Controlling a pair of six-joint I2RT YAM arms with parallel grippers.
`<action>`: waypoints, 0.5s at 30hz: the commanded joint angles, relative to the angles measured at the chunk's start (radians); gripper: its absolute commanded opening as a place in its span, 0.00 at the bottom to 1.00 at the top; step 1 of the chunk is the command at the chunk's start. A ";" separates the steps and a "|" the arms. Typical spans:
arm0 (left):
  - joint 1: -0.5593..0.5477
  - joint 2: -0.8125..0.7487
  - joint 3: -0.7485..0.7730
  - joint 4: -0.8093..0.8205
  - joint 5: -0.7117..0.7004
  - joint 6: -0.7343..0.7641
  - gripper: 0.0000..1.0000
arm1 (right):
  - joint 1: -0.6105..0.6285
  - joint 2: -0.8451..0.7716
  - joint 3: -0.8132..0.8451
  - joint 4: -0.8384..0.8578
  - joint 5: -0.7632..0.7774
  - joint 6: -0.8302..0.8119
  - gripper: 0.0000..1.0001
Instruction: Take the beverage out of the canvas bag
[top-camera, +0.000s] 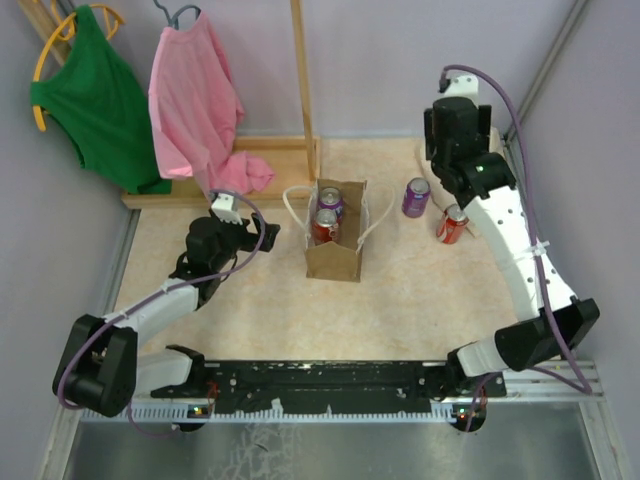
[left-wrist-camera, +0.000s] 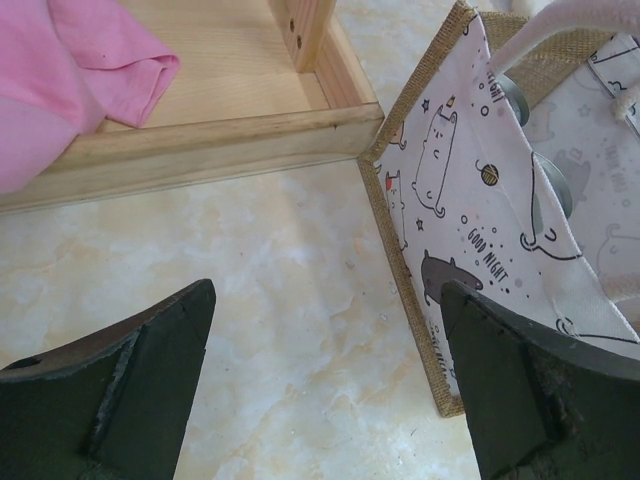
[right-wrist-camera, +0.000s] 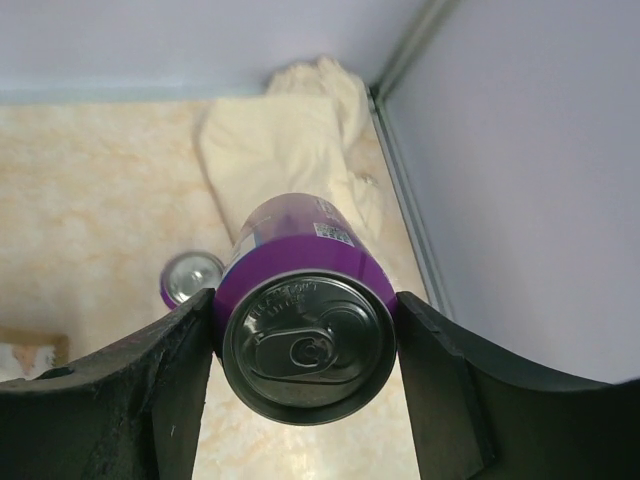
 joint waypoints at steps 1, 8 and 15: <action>-0.007 -0.020 0.003 0.030 0.011 -0.004 1.00 | -0.063 -0.099 -0.092 0.028 -0.097 0.122 0.00; -0.009 -0.004 0.009 0.029 0.011 -0.002 1.00 | -0.063 -0.134 -0.287 0.035 -0.191 0.183 0.00; -0.008 0.008 0.013 0.030 0.013 -0.003 1.00 | -0.064 -0.133 -0.433 0.081 -0.278 0.228 0.00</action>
